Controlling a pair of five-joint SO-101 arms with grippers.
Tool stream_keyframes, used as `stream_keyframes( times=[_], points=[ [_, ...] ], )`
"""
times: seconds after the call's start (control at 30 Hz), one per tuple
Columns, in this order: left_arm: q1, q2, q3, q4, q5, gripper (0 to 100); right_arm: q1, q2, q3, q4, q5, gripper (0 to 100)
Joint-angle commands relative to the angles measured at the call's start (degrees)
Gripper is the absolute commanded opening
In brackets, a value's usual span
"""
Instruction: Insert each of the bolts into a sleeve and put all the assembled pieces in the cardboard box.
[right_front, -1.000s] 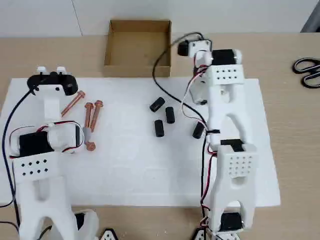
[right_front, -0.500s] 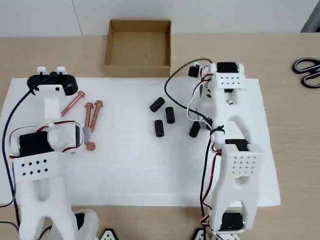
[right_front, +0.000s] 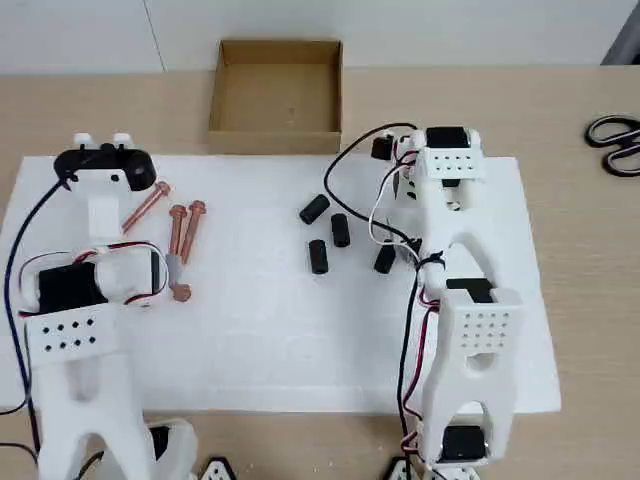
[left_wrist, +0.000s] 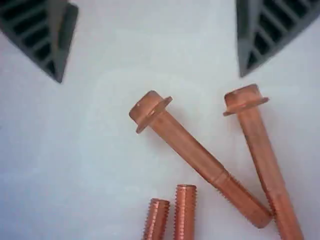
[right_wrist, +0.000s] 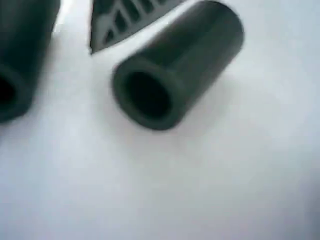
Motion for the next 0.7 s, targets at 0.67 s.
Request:
stream_keyframes(
  times=[0.67],
  points=[
    [0.0,0.0,-0.13,-0.62,0.26,21,2.24,5.23,-0.44,-3.91,-0.53,15.4]
  ],
)
